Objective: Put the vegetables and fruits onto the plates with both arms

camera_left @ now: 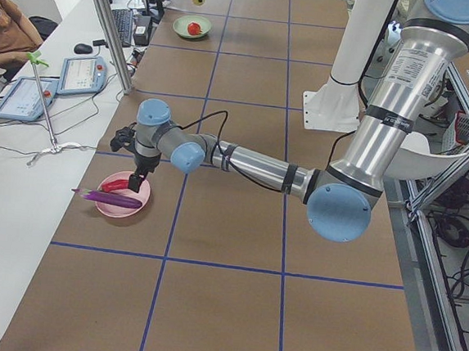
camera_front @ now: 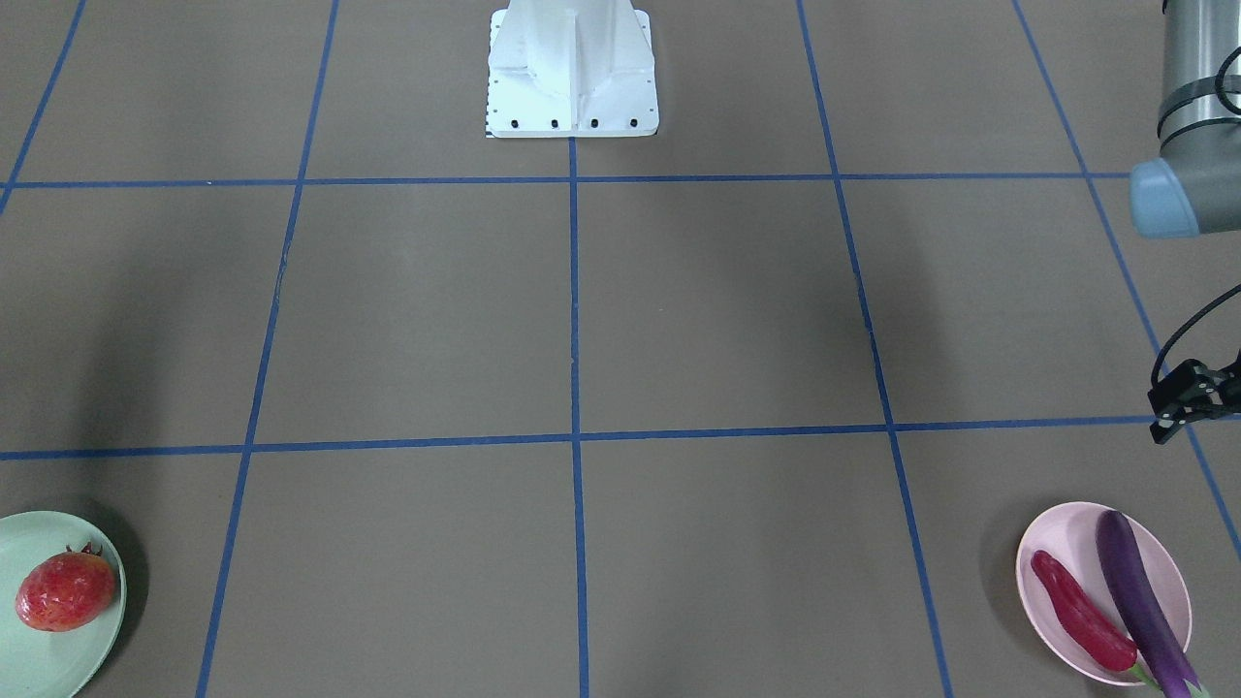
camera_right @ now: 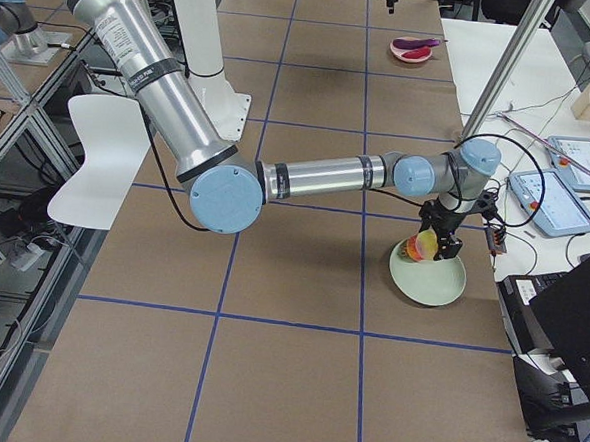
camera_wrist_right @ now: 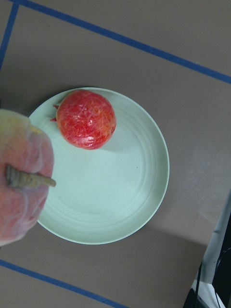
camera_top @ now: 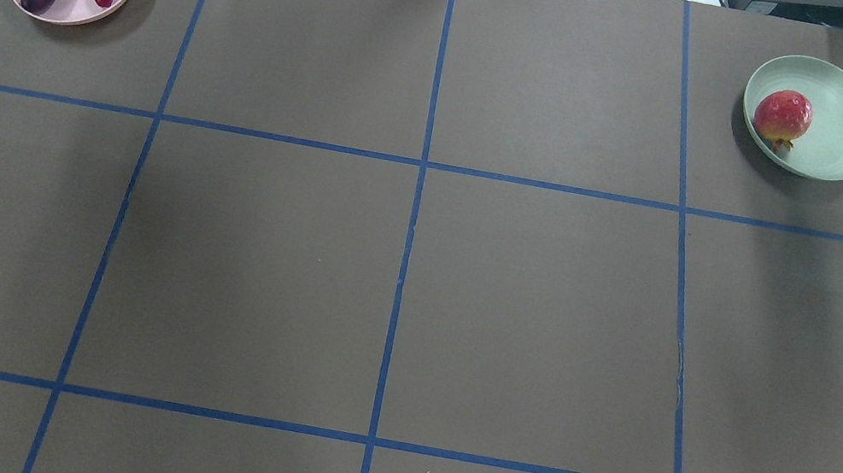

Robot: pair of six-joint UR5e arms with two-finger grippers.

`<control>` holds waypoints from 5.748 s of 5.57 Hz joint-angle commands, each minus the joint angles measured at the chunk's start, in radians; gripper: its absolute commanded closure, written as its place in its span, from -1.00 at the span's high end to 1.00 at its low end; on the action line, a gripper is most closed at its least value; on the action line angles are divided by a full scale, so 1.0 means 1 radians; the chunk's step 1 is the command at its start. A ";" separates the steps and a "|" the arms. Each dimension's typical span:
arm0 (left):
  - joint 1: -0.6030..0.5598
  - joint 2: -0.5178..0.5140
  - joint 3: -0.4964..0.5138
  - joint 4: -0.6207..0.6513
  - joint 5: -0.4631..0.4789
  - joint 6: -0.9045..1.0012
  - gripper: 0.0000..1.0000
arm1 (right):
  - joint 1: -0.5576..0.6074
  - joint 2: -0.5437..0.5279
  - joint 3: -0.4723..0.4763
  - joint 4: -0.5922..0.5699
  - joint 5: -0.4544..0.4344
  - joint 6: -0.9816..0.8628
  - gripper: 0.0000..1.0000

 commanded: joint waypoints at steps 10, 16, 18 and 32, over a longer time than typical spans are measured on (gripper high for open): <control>-0.051 0.016 -0.032 0.046 -0.014 0.073 1.00 | -0.041 -0.006 0.047 0.152 -0.016 0.258 1.00; -0.155 0.192 -0.274 0.319 -0.126 0.301 1.00 | 0.074 -0.347 0.761 -0.392 0.124 0.258 1.00; -0.204 0.348 -0.277 0.281 -0.159 0.454 1.00 | 0.076 -0.499 0.761 -0.289 0.132 0.248 1.00; -0.264 0.407 -0.257 0.289 -0.146 0.403 1.00 | 0.251 -0.684 0.640 -0.239 0.150 0.018 1.00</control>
